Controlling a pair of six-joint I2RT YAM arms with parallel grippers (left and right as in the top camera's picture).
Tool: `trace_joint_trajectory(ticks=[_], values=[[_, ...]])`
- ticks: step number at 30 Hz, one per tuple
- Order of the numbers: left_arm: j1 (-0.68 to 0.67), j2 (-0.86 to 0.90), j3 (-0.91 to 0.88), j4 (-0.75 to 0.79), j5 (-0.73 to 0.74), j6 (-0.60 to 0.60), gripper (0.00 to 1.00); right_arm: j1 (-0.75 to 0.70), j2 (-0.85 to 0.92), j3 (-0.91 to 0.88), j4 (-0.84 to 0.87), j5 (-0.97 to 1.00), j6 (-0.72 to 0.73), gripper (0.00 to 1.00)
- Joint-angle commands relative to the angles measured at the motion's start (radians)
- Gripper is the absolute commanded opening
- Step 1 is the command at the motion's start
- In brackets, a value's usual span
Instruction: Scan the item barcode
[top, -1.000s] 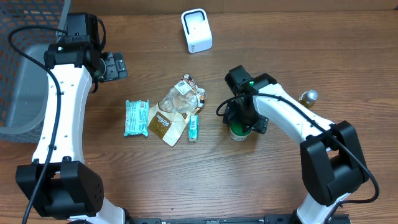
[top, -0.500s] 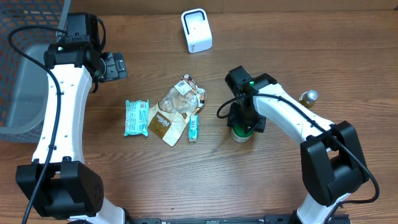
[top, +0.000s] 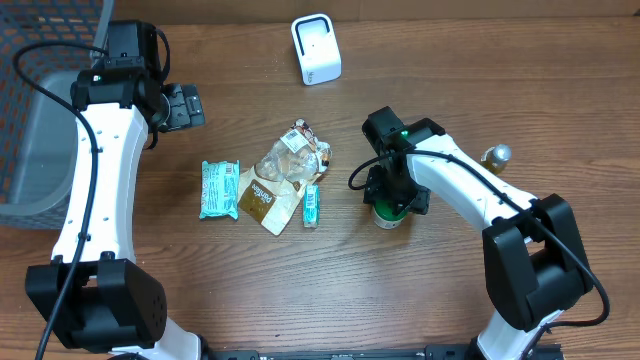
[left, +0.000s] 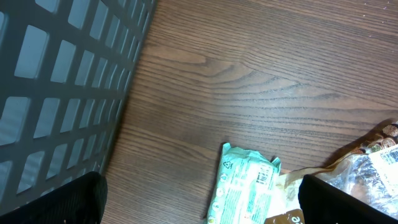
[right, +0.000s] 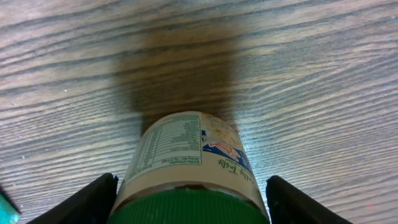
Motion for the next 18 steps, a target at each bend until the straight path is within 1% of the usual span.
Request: trace_joint_trajectory(ticks=[1, 18], values=[[0.000, -0.007, 0.018, 0.001, -0.006, 0.002, 1.00, 0.000, 0.001, -0.032, 0.011, 0.009, -0.079, 0.73], [0.000, -0.007, 0.018, 0.001, -0.006, 0.002, 1.00, 0.000, 0.001, -0.044, 0.056, 0.006, -0.077, 0.73]])
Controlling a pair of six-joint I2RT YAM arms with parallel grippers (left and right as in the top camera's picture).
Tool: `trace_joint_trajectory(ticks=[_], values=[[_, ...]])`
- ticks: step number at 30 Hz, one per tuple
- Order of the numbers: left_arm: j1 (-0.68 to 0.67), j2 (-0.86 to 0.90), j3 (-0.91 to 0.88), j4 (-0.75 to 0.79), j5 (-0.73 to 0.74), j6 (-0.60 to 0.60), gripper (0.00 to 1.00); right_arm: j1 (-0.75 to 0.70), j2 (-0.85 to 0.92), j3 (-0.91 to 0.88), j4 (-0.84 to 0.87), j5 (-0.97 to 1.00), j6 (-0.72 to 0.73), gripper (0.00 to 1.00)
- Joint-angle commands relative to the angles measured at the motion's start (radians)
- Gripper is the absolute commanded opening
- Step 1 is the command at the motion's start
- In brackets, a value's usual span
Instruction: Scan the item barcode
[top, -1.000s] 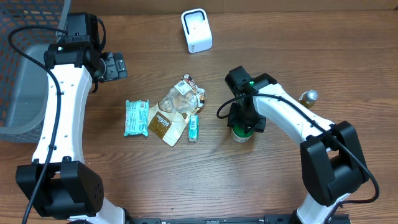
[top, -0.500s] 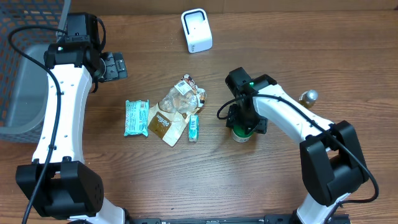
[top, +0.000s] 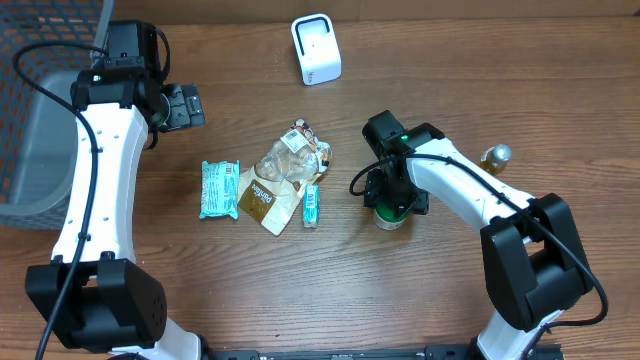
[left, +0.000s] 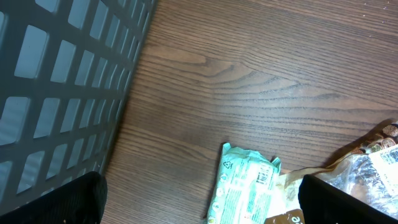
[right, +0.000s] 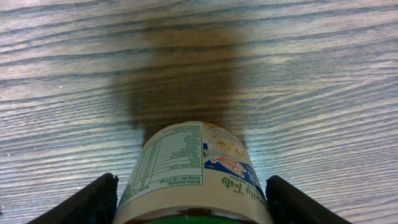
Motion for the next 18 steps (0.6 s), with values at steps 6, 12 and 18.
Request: trace_joint_trajectory(ticks=[6, 12, 18], values=[[0.000, -0.007, 0.018, 0.001, -0.006, 0.002, 0.99, 0.000, 0.001, -0.010, 0.002, 0.006, -0.006, 0.73], [0.000, -0.007, 0.018, 0.001, -0.006, 0.002, 1.00, 0.000, 0.001, -0.048, 0.040, 0.005, -0.006, 0.73], [0.000, -0.007, 0.018, 0.001, -0.006, 0.002, 1.00, 0.000, 0.001, -0.048, 0.039, 0.005, -0.006, 0.71]])
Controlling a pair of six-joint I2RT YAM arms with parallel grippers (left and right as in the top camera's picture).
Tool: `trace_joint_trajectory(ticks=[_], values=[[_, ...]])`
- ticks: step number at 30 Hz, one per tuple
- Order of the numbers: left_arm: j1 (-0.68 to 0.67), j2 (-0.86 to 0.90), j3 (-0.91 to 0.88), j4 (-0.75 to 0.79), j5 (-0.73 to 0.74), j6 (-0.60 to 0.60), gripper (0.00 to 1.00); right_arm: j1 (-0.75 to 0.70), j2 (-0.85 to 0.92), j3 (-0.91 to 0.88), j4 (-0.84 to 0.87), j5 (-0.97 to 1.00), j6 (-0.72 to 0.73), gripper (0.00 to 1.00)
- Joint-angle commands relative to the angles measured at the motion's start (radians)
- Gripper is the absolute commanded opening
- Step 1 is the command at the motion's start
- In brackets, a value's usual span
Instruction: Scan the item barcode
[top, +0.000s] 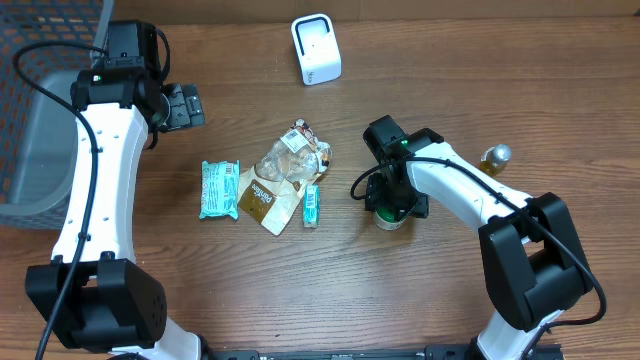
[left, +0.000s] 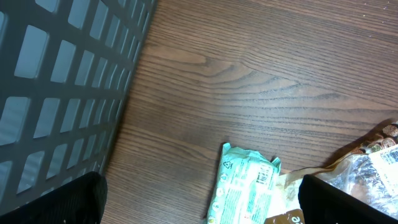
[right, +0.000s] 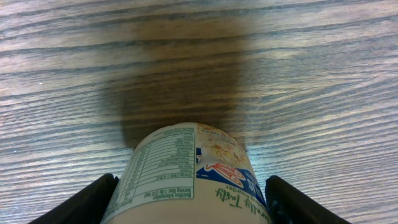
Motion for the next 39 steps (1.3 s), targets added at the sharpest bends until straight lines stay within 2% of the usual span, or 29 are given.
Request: trace_joint_trajectory(ticks=[1, 6, 9, 18, 26, 31, 39], values=[[0.000, -0.007, 0.018, 0.001, -0.006, 0.002, 1.00, 0.000, 0.001, -0.009, 0.006, 0.006, -0.004, 0.70], [0.000, -0.007, 0.018, 0.001, -0.006, 0.002, 1.00, 0.000, 0.001, -0.014, 0.010, 0.006, -0.004, 0.70], [0.000, -0.007, 0.018, 0.001, -0.006, 0.002, 1.00, 0.000, 0.001, -0.019, 0.015, 0.006, -0.004, 0.74], [0.000, -0.007, 0.018, 0.001, -0.006, 0.002, 1.00, 0.000, 0.001, -0.019, 0.016, -0.001, -0.004, 0.73], [0.000, -0.007, 0.018, 0.001, -0.006, 0.002, 1.00, 0.000, 0.001, -0.019, 0.016, -0.011, -0.004, 0.54], [0.000, -0.007, 0.018, 0.001, -0.006, 0.002, 1.00, -0.008, 0.001, -0.019, 0.015, -0.095, 0.007, 0.52], [0.000, -0.007, 0.018, 0.001, -0.006, 0.002, 1.00, -0.024, 0.001, -0.019, -0.040, -0.381, 0.007, 0.51]])
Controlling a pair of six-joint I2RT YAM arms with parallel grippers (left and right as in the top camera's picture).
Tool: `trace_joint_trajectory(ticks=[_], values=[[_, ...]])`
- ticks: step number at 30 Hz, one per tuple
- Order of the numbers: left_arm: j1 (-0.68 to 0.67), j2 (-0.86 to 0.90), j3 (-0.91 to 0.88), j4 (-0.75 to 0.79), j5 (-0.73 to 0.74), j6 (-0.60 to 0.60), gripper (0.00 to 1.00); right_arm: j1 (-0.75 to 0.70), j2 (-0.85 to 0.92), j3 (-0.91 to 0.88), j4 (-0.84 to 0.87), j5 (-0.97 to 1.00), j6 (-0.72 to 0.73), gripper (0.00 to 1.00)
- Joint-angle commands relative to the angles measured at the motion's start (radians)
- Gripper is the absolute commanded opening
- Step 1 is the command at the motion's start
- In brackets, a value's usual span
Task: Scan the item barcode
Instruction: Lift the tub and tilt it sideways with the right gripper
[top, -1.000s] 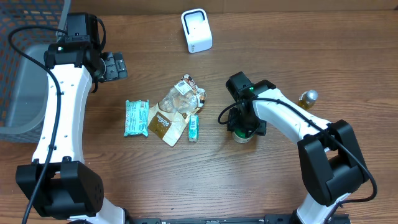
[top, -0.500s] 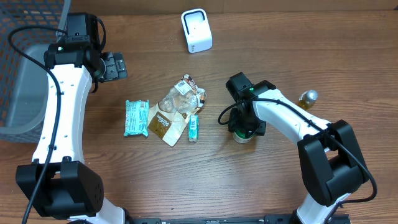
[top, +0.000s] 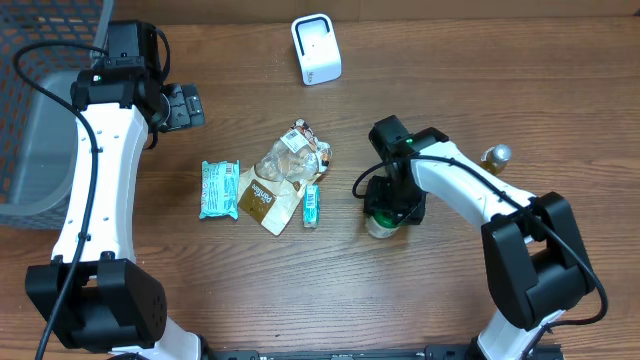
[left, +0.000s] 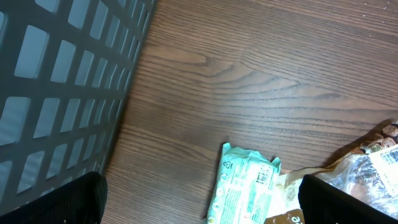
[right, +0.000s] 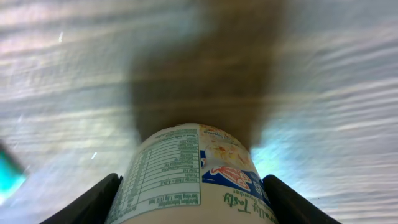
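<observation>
The item is a pale jar (right: 193, 177) with a nutrition table and a blue and red label. My right gripper (right: 193, 214) is shut on it, one dark finger on each side. The overhead view has the jar (top: 378, 226) right of the centre pile, its cream body showing under the right gripper (top: 393, 206). The table behind it is blurred in the right wrist view. A white scanner (top: 316, 48) stands at the back centre. My left gripper (top: 185, 106) is open at the far left, holding nothing.
A dark mesh basket (top: 40, 120) fills the left edge. In the middle lie a teal packet (top: 219, 189), a clear snack bag (top: 285, 170) and a small teal tube (top: 312, 205). A gold-capped bottle (top: 495, 156) stands at the right.
The jar has shifted slightly left and nearer in the overhead view. Its cream side now shows there instead of the green lid. The table behind it has gone blurred. The left arm is unchanged.
My right gripper first stood over the upright jar, its green lid filling the bottom of the wrist view. At each later moment the fingers sat lower on the jar and the lid left that view. Now the jar has moved with the gripper.
</observation>
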Motion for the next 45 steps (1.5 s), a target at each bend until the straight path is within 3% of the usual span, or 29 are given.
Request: trace_joint_trajectory(ticks=[1, 11, 34, 40, 45], values=[[0.000, -0.007, 0.018, 0.001, -0.006, 0.002, 1.00, -0.002, 0.002, -0.010, -0.020, -0.196, 0.006, 0.51], [0.000, -0.007, 0.018, 0.001, -0.006, 0.002, 0.99, -0.002, 0.002, -0.010, -0.106, -0.412, 0.006, 0.46], [0.000, -0.007, 0.018, 0.001, -0.006, 0.002, 1.00, -0.002, 0.002, -0.010, -0.189, -0.822, 0.010, 0.47], [0.000, -0.007, 0.018, 0.001, -0.006, 0.002, 1.00, -0.002, 0.002, -0.010, -0.206, -0.841, 0.223, 0.50], [0.000, -0.007, 0.018, 0.001, -0.006, 0.002, 1.00, -0.002, 0.002, -0.010, -0.206, -0.841, 0.247, 0.50]])
